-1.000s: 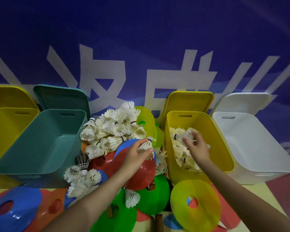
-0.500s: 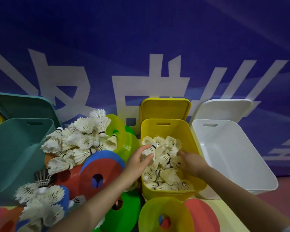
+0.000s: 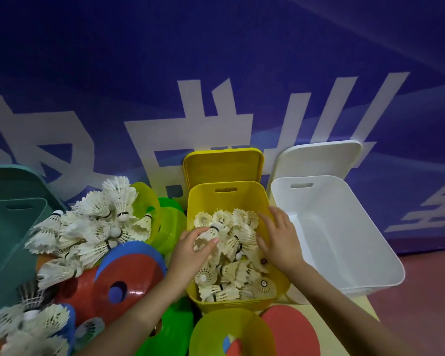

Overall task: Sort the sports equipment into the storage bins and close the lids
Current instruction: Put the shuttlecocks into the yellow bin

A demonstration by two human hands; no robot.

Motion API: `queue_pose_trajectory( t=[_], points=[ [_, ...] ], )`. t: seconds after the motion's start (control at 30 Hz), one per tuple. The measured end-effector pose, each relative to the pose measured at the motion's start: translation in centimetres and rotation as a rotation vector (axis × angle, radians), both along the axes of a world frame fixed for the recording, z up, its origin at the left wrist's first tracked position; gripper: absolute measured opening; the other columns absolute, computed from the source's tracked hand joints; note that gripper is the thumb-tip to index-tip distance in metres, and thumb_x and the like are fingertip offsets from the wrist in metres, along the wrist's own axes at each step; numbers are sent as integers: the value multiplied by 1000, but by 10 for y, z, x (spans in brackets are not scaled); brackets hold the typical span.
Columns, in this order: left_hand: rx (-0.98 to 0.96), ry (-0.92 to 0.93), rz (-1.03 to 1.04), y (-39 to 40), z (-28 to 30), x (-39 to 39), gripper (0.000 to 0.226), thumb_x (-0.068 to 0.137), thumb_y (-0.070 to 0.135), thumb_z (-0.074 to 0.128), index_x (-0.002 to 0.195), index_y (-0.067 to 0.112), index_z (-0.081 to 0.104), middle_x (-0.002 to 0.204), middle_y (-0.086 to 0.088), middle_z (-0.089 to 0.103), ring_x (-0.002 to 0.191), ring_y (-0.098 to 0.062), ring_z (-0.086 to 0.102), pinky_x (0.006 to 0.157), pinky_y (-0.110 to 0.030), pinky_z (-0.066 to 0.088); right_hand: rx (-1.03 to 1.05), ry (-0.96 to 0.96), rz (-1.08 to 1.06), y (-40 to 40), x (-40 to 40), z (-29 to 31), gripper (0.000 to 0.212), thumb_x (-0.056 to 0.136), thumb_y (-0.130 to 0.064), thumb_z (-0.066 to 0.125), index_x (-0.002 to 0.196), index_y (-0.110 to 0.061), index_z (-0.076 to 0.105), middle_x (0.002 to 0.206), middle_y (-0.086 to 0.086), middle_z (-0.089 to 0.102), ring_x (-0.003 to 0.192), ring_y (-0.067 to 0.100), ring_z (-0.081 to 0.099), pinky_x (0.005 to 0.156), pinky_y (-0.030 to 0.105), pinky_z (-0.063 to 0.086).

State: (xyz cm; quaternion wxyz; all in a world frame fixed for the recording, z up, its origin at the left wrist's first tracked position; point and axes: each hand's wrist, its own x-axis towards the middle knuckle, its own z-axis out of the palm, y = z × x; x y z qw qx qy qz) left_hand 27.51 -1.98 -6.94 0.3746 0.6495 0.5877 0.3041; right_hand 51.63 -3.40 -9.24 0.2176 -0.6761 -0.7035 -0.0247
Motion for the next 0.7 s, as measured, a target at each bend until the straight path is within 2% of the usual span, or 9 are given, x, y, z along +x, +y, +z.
queue_pose_trajectory(
  t=[0.07, 0.13, 0.23, 0.3, 0.4, 0.47, 0.6, 0.7],
  points=[
    [-28, -2, -35, 3, -3, 5, 34, 85, 44, 64, 117, 37, 56, 124, 10, 49, 113, -7, 46, 88, -24, 38, -78, 185, -190, -2, 2, -1, 57, 91, -31, 54, 142, -13, 36, 144, 17, 38, 133, 34, 34, 106, 45, 35],
    [-66, 12, -99, 5, -8, 15, 34, 87, 43, 63, 119, 34, 56, 130, 9, 50, 119, -9, 46, 93, -25, 39, -209, 336, -295, -2, 3, -1, 56, 96, -29, 45, 146, -11, 28, 144, 16, 38, 130, 33, 37, 103, 43, 36],
    [-85, 29, -172, 7, -15, 35, 34, 89, 42, 61, 122, 35, 54, 134, 10, 50, 125, -10, 44, 100, -27, 38, -304, 447, -295, -1, 6, 2, 40, 100, -24, 37, 138, -11, 40, 135, 14, 47, 120, 30, 47, 94, 36, 40],
    [-96, 4, -199, 9, -21, 48, 35, 90, 40, 60, 123, 31, 55, 135, 8, 50, 126, -10, 44, 101, -27, 38, -307, 505, -293, -1, 9, 3, 37, 101, -23, 36, 135, -12, 45, 132, 13, 49, 119, 28, 49, 92, 34, 40],
    [-105, 47, -227, 15, -33, 61, 38, 91, 41, 58, 127, 27, 54, 136, 7, 50, 125, -11, 45, 99, -26, 39, -279, 596, -284, -2, 10, 0, 43, 101, -24, 37, 143, -18, 35, 139, 8, 48, 123, 26, 48, 97, 35, 40],
    [-102, 103, -252, 19, -41, 65, 41, 92, 42, 56, 129, 27, 52, 136, 5, 50, 123, -12, 46, 101, -30, 41, -270, 691, -315, -3, 10, -2, 47, 101, -27, 37, 146, -18, 30, 141, 5, 48, 124, 24, 50, 100, 36, 41],
    [-121, 320, -339, 27, -57, 63, 49, 94, 43, 50, 138, 22, 43, 141, 0, 45, 126, -16, 45, 104, -33, 39, -261, 759, -323, -3, 12, -6, 38, 102, -29, 34, 137, -21, 44, 131, 5, 56, 117, 20, 54, 94, 32, 43],
    [-123, 442, -378, 33, -66, 57, 52, 96, 42, 49, 141, 19, 40, 143, -3, 42, 127, -17, 43, 104, -30, 36, -260, 776, -328, -3, 12, -9, 39, 101, -32, 34, 137, -22, 45, 130, 6, 56, 116, 20, 55, 94, 35, 45]
  ],
)
